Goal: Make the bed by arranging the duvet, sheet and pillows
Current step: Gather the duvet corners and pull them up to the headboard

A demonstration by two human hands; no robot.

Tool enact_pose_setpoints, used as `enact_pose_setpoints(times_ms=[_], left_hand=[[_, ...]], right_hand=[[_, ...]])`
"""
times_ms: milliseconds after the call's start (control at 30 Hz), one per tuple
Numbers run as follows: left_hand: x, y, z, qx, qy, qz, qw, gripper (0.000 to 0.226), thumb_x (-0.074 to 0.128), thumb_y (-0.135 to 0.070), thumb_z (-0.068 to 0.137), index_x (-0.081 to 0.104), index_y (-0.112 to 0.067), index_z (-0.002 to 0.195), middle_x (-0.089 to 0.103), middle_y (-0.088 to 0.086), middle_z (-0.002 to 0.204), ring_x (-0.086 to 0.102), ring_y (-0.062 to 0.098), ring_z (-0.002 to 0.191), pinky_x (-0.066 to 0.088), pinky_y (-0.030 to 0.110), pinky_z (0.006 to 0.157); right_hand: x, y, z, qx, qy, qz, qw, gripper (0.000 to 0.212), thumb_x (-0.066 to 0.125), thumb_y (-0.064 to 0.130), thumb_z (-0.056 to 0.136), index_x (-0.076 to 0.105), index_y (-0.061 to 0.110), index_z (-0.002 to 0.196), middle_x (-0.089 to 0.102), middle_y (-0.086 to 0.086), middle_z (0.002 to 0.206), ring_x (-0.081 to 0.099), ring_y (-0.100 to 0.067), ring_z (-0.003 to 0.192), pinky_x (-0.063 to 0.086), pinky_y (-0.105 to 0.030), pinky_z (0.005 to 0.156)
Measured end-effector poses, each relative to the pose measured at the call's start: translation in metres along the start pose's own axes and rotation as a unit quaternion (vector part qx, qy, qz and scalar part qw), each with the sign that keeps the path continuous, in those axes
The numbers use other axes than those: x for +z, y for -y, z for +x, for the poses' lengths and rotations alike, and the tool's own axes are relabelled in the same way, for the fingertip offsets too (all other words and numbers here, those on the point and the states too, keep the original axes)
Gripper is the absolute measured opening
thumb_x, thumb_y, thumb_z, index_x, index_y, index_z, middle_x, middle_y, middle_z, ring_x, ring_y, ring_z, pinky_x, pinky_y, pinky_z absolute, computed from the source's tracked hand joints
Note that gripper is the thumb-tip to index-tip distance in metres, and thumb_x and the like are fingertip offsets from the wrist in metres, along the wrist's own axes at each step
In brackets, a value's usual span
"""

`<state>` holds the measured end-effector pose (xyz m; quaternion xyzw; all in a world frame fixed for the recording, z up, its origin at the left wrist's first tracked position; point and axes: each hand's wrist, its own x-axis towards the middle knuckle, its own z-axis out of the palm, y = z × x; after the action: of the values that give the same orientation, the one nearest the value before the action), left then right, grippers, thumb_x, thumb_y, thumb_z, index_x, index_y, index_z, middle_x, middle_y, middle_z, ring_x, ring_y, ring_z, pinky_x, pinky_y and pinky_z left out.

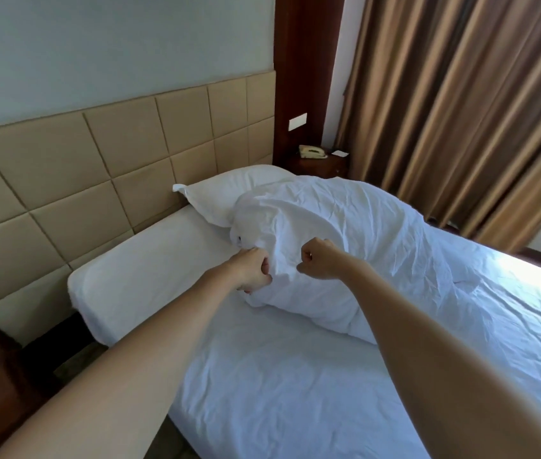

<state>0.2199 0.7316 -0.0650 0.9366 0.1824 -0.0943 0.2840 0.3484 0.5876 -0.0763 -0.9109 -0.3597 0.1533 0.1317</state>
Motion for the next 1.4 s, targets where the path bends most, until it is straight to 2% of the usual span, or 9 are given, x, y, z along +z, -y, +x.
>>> enact_pose_setpoints(times_ms=[100,200,333,467,667,933,1067,1233,1400], left_hand=[[-0.018,0.026,0.057,0.007,0.011,0.018,1.0,0.009,0.058,-0.019,0.085,0.051,-0.014,0.083,0.059,0.008,0.094,0.058,0.023,0.072,0.057,0.039,0.07],[-0.04,0.049,0.12,0.002,0.032,0.041,0.999,0.009,0.057,-0.022,0.085,0.052,-0.014,0.084,0.059,0.007,0.094,0.059,0.025,0.079,0.056,0.04,0.074],[-0.064,0.074,0.2,0.013,0.029,0.05,0.998,0.012,0.059,-0.028,0.084,0.052,-0.018,0.085,0.057,0.001,0.092,0.057,0.024,0.089,0.051,0.039,0.078],[-0.067,0.095,0.264,0.024,0.039,0.056,0.997,0.031,0.061,-0.037,0.086,0.048,-0.017,0.106,0.055,0.002,0.106,0.055,0.025,0.098,0.05,0.041,0.086],[-0.063,0.119,0.356,0.056,0.066,0.096,0.992,0.076,0.063,-0.054,0.084,0.026,-0.027,0.145,0.031,0.002,0.149,0.033,0.03,0.138,0.034,0.051,0.108],[-0.063,0.134,0.48,0.096,0.083,0.105,0.986,0.096,0.056,-0.065,0.085,-0.001,-0.033,0.155,-0.001,-0.005,0.163,0.002,0.023,0.15,0.016,0.053,0.116],[-0.056,0.142,0.539,0.079,0.114,0.087,0.986,0.107,0.056,-0.07,0.081,-0.013,-0.034,0.154,-0.018,-0.005,0.163,-0.018,0.023,0.15,-0.003,0.058,0.118],[-0.043,0.161,0.61,0.077,0.12,0.065,0.988,0.111,0.056,-0.073,0.079,-0.016,-0.033,0.154,-0.024,-0.004,0.161,-0.024,0.024,0.148,-0.007,0.058,0.118],[-0.029,0.177,0.665,0.061,0.085,0.1,0.989,0.129,0.069,-0.071,0.069,-0.022,-0.032,0.152,-0.038,0.002,0.155,-0.037,0.03,0.141,-0.015,0.059,0.115]], right_hand=[[0.014,0.0,0.062,0.019,-0.011,0.033,0.999,0.029,0.06,0.018,0.085,0.041,0.017,0.062,0.046,0.001,0.072,0.047,-0.02,0.072,0.04,-0.029,0.061],[0.024,-0.003,0.123,0.044,-0.008,0.065,0.997,0.025,0.061,0.024,0.085,0.045,0.022,0.067,0.054,-0.002,0.084,0.054,-0.023,0.084,0.047,-0.034,0.072],[0.026,-0.012,0.199,0.065,-0.011,0.079,0.995,0.008,0.059,0.024,0.091,0.055,0.017,0.092,0.063,-0.007,0.103,0.057,-0.027,0.102,0.047,-0.037,0.081],[0.033,-0.023,0.261,0.078,-0.016,0.057,0.995,0.035,0.058,0.036,0.094,0.052,0.019,0.123,0.058,-0.008,0.12,0.052,-0.028,0.116,0.044,-0.041,0.096],[0.04,-0.038,0.338,0.127,-0.01,-0.028,0.991,0.064,0.057,0.048,0.093,0.031,0.027,0.148,0.035,-0.007,0.146,0.035,-0.031,0.134,0.039,-0.05,0.105],[0.033,-0.072,0.44,0.17,-0.013,-0.077,0.982,0.059,0.042,0.037,0.102,0.019,0.028,0.155,0.024,-0.002,0.159,0.023,-0.027,0.146,0.03,-0.052,0.111],[0.036,-0.089,0.494,0.164,0.001,-0.098,0.982,0.067,0.048,0.037,0.1,0.014,0.028,0.157,0.02,0.001,0.161,0.019,-0.023,0.148,0.028,-0.048,0.113],[0.045,-0.114,0.555,0.16,0.029,-0.153,0.975,0.077,0.054,0.037,0.096,0.009,0.03,0.158,0.01,0.001,0.164,0.008,-0.023,0.151,0.015,-0.049,0.12],[0.047,-0.136,0.612,0.157,0.071,-0.228,0.958,0.115,0.079,0.039,0.078,-0.004,0.029,0.157,-0.01,-0.004,0.165,-0.012,-0.027,0.152,-0.002,-0.055,0.119]])
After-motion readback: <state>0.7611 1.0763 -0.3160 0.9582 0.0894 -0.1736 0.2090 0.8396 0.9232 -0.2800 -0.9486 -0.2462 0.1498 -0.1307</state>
